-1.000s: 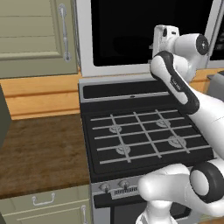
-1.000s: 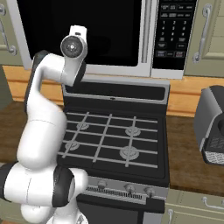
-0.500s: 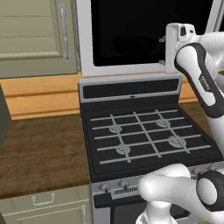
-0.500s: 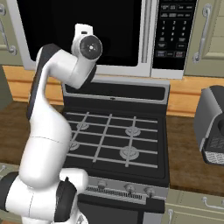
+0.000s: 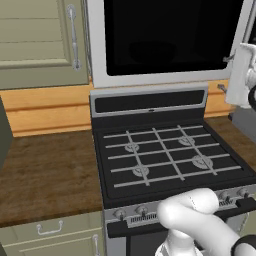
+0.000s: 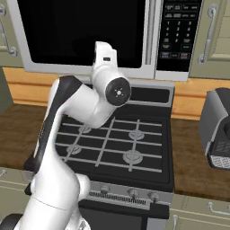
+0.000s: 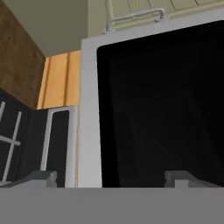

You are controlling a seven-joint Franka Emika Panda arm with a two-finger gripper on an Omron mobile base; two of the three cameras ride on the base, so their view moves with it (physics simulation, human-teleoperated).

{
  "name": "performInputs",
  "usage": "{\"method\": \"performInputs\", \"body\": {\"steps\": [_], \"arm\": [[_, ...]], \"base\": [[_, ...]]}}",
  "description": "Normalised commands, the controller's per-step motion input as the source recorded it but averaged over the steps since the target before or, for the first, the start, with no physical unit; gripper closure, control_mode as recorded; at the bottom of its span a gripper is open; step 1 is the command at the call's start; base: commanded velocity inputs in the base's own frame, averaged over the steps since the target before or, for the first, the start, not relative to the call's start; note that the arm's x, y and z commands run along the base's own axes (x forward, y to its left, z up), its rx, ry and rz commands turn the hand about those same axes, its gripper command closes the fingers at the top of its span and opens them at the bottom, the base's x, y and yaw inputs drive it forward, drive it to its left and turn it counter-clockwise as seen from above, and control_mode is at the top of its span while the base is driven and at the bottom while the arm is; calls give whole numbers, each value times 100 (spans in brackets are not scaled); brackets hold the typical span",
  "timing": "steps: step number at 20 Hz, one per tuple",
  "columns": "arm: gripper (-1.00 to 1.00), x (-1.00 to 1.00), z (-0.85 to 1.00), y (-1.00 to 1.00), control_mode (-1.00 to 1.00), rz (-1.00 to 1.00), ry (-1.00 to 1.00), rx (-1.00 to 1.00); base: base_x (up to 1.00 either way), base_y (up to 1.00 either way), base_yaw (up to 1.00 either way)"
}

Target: Pick the lime from the sink and place it in the bowl. Then pick the bowl and place it in the microwave. Then close the microwave door and press the start button.

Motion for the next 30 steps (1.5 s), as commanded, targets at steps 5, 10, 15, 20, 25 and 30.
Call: {"method": "performInputs", "body": {"steps": [5,10,15,20,25,30], "arm": [[-100,-19,0,-100,-100,4,0,7],[-100,5,0,-89,-100,7,0,8],[-100,26,0,-54,-100,2,0,4],[-100,56,-4,-30,-100,0,0,0],[-100,54,-11,-33,-100,0,0,0],[-100,54,-3,-26,-100,0,0,0]], "base": [[0,0,0],[0,0,0],[0,0,0],[0,0,0],[0,0,0],[0,0,0]]}}
